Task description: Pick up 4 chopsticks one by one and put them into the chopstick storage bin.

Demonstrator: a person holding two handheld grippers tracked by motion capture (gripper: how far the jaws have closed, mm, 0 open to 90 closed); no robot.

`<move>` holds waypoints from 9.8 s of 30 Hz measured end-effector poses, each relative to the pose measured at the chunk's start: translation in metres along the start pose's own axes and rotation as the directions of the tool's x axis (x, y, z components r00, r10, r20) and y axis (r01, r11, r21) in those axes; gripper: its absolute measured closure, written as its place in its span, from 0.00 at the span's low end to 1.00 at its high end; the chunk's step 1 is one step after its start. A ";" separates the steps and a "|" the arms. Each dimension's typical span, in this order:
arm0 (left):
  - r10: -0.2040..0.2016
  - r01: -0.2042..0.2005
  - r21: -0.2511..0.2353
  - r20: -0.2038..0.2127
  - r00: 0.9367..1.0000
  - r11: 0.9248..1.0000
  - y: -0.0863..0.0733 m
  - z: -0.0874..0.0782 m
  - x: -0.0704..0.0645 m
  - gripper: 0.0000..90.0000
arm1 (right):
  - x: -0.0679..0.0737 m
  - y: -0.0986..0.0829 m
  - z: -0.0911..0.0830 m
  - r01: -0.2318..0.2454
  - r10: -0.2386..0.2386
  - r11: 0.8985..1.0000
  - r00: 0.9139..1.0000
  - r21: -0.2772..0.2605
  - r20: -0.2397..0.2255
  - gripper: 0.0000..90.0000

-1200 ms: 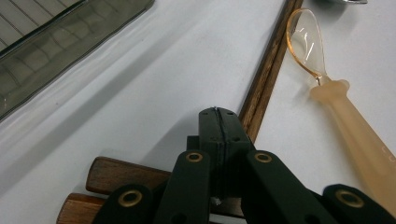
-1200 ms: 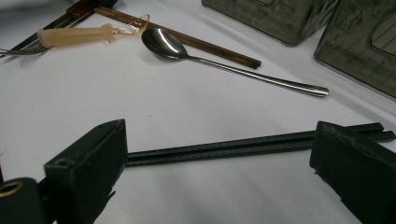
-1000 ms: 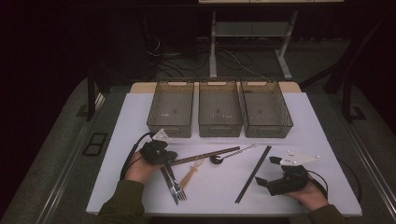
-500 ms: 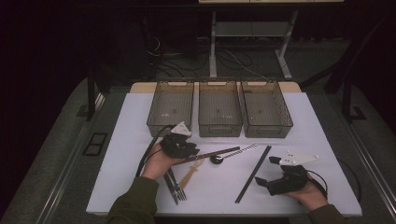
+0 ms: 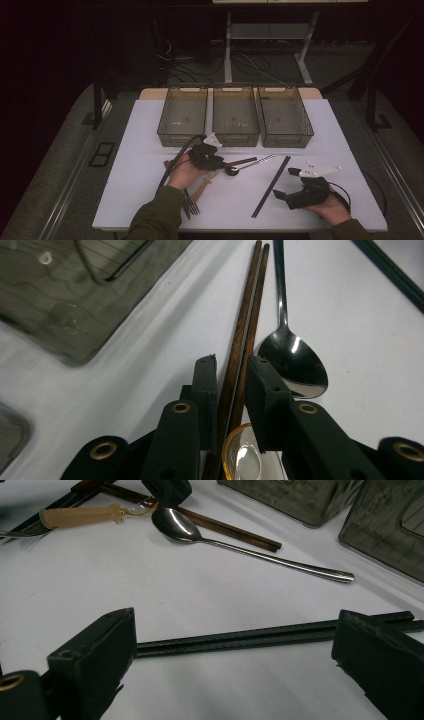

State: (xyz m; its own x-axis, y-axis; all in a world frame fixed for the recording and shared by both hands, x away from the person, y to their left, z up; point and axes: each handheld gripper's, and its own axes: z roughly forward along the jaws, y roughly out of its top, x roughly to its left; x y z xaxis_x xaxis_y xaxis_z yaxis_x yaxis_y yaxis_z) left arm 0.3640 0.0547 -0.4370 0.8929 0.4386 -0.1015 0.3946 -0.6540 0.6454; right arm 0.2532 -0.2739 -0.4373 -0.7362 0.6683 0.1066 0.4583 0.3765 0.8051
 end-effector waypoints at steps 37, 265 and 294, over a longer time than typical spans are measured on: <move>-0.064 0.059 -0.094 -0.050 0.997 0.994 -0.033 -0.051 0.018 0.79 | 0.000 0.000 -0.001 -0.001 0.001 1.000 1.000 -0.001 -0.001 0.05; -0.383 0.294 -0.300 -0.307 0.871 0.908 -0.026 -0.107 0.118 0.69 | -0.006 -0.003 -0.001 -0.040 0.041 0.999 0.999 -0.022 0.009 0.05; -0.179 0.119 -0.320 -0.164 0.970 0.940 -0.022 -0.109 0.056 0.34 | -0.005 -0.006 -0.005 -0.046 0.046 0.999 0.999 -0.028 0.022 0.05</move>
State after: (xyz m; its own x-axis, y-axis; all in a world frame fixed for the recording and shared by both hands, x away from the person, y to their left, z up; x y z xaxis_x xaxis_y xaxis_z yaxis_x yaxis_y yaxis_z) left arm 0.3813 0.1612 -0.3743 0.7598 0.6440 -0.0896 0.4081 -0.3650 0.8368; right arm 0.2516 -0.2829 -0.4393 -0.7032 0.6988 0.1309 0.4771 0.3273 0.8156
